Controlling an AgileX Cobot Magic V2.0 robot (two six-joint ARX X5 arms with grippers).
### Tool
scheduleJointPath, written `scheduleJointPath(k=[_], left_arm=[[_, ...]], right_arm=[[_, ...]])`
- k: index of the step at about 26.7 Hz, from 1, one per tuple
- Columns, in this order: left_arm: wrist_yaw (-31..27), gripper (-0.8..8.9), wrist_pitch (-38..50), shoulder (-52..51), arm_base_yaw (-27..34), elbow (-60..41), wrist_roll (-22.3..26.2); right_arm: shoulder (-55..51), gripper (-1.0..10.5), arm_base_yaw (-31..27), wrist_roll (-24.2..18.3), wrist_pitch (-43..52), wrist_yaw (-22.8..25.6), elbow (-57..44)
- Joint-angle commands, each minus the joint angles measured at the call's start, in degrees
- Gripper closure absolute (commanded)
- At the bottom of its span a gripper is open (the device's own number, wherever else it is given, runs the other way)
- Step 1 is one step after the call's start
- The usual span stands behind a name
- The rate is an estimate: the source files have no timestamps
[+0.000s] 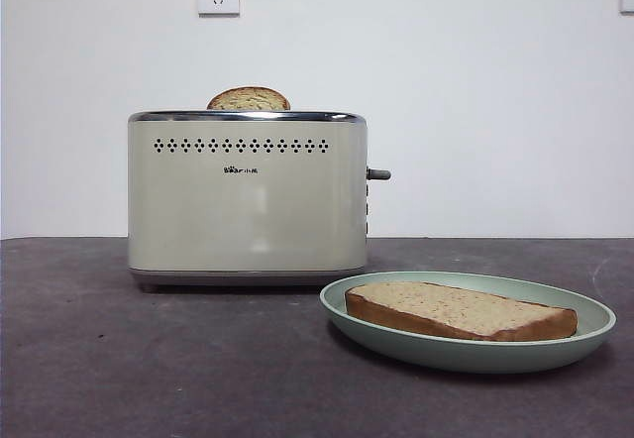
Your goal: Take the bread from the toaster,put the bread on the plate,put the plate on the table
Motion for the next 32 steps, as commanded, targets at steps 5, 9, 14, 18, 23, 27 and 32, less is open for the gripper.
scheduleJointPath(k=[5,9,14,18,23,27,32], left_arm=[[-0.26,8.17,0.48,-0.07,0.15,-0.70,0.66],[-0.26,8.17,0.48,-0.07,0.15,-0.70,0.66],[-0.24,8.17,0.48,-0.07,0.15,-0.70,0.66],[-0.28,8.17,0.48,-0.07,0.15,-0.70,0.66],[-0.28,8.17,0.48,-0.07,0.15,-0.70,0.66],[-0.28,8.17,0.48,-0.07,0.15,-0.70,0.66],[-0.26,8.17,0.48,-0.07,0.15,-0.70,0.66]], right_arm=[[2.38,9.5,0.02,-3.41,3.17,2.10,-0.31],[7.30,9.5,0.44,-12.39,12.92,0.02,-4.02],[8.59,9.5,0.76,-9.33,37.77,1.88,-17.70],[5.09,9.5,-0.55,-2.54,54.25,14.86,-29.97],[-4.90,9.5,-5.18,0.55,58.77,23.12,-42.10],[-15.93,9.5,-8.63,0.42,60.39,23.06,-50.84],[-28.98,9.5,-7.48,0.87,61.24,24.37,-59.08]])
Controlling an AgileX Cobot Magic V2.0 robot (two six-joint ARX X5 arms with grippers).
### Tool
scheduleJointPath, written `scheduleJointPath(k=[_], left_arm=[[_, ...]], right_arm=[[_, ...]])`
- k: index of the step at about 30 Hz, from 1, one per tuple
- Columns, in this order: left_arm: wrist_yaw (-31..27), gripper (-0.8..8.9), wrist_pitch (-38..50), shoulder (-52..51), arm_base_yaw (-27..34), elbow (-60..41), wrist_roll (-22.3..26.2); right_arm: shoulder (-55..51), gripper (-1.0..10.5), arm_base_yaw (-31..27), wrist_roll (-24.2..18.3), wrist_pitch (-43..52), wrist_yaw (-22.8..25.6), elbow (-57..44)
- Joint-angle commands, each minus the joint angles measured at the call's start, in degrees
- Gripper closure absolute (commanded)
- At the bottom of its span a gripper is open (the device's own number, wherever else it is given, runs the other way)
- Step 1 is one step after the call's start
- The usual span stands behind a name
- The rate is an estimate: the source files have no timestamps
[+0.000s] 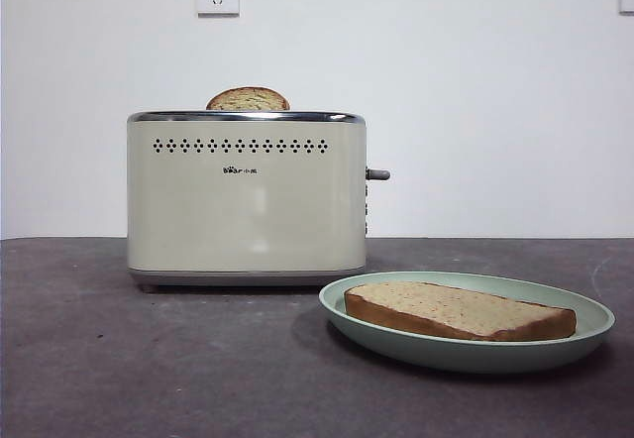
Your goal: Take the bread from the toaster,put the bread on the plate,put the plate on the table
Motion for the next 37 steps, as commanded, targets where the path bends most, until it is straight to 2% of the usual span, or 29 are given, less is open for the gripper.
scheduleJointPath(k=[1,7,12,37], left_arm=[[-0.26,8.17,0.46,-0.07,0.15,-0.70,0.66],[-0.26,8.17,0.46,-0.07,0.15,-0.70,0.66],[-0.26,8.17,0.46,-0.07,0.15,-0.70,0.66],[-0.31,8.17,0.48,-0.07,0.15,-0.70,0.66]], right_arm=[[-5.62,9.5,1.18,1.07,0.72,1.31,-3.52],[-13.79,9.5,3.41,2.03,-9.27,6.23,-3.52],[-22.21,9.5,4.26,5.88,-20.31,8.04,-3.52],[-23.41,9.5,4.92,5.95,-19.78,7.98,-3.52]])
